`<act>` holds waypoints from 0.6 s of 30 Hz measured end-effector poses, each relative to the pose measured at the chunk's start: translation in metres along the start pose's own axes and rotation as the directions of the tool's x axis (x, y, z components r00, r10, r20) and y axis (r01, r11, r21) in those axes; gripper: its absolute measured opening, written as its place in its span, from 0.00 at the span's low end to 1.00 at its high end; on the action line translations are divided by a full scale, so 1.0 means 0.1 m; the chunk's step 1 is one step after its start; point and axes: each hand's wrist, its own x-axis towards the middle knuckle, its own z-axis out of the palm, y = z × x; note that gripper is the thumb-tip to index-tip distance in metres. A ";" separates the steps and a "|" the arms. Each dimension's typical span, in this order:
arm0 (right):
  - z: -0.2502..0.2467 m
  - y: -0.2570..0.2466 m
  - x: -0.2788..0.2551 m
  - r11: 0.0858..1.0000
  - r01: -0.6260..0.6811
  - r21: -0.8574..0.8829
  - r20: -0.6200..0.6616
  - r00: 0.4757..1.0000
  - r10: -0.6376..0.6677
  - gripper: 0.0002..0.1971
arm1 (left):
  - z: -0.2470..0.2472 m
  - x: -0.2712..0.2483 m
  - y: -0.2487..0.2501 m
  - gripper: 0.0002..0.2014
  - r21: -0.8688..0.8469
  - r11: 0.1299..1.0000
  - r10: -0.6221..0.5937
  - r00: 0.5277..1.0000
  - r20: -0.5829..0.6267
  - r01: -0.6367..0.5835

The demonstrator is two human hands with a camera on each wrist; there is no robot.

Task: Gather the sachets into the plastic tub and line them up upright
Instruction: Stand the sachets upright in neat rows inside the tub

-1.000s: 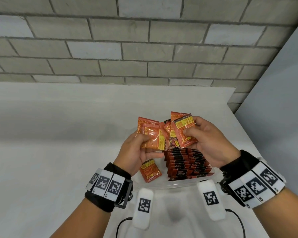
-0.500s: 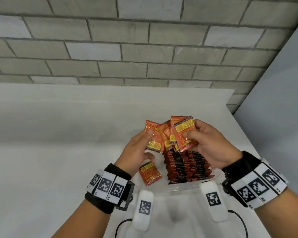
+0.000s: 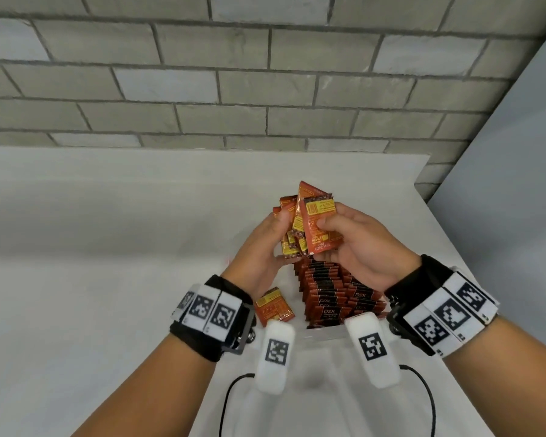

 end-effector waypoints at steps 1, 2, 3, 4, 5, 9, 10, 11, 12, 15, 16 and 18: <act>0.04 0.01 -0.01 1.000 0.008 -0.020 0.035 0.999 -0.007 0.13 | 0.04 0.00 0.04 0.32 -0.119 0.993 -0.014 1.000 0.016 0.016; 0.08 0.02 -0.01 0.997 0.022 -0.070 0.075 0.997 -0.016 0.14 | 0.08 0.00 0.06 0.26 -0.199 0.979 -0.045 0.999 0.011 0.046; 0.11 0.04 -0.02 0.987 0.045 -0.153 0.103 0.994 -0.030 0.14 | 0.11 0.01 0.08 0.19 -0.246 0.967 -0.077 0.997 -0.019 0.070; 0.13 0.05 -0.02 0.962 0.080 -0.260 0.119 0.992 -0.051 0.13 | 0.12 0.01 0.08 0.15 -0.295 0.951 -0.108 0.992 -0.061 0.086; 0.14 0.05 -0.03 0.912 0.122 -0.393 0.118 0.990 -0.082 0.13 | 0.12 0.01 0.08 0.13 -0.346 0.934 -0.131 0.988 -0.086 0.093; 0.07 -0.03 -0.08 0.546 0.219 -0.809 0.087 0.962 -0.257 0.36 | 0.06 0.00 0.06 0.15 -0.456 0.877 -0.191 0.981 -0.034 0.154; 0.08 -0.07 -0.11 0.524 0.275 -0.806 0.138 0.948 -0.286 0.45 | 0.05 -0.01 0.06 0.14 -0.463 0.872 -0.196 0.980 -0.026 0.162; 0.10 -0.10 -0.13 0.503 0.339 -0.795 0.213 0.932 -0.292 0.51 | 0.05 0.00 0.05 0.12 -0.472 0.866 -0.197 0.980 -0.021 0.163; 0.13 -0.13 -0.16 0.456 0.390 -0.800 0.294 0.917 -0.269 0.57 | 0.06 0.00 0.05 0.09 -0.482 0.860 -0.197 0.980 -0.011 0.168; 0.17 -0.11 -0.15 0.199 0.480 -0.854 0.448 0.875 -0.185 0.63 | 0.09 0.01 0.04 0.06 -0.476 0.860 -0.182 0.982 0.045 0.181; 0.17 -0.09 -0.13 0.162 0.486 -0.859 0.454 0.868 -0.200 0.62 | 0.10 0.01 0.03 0.07 -0.472 0.861 -0.180 0.982 0.065 0.189; 0.16 -0.07 -0.11 0.199 0.477 -0.856 0.427 0.870 -0.248 0.60 | 0.11 -0.01 0.01 0.04 -0.488 0.853 -0.151 0.982 0.111 0.186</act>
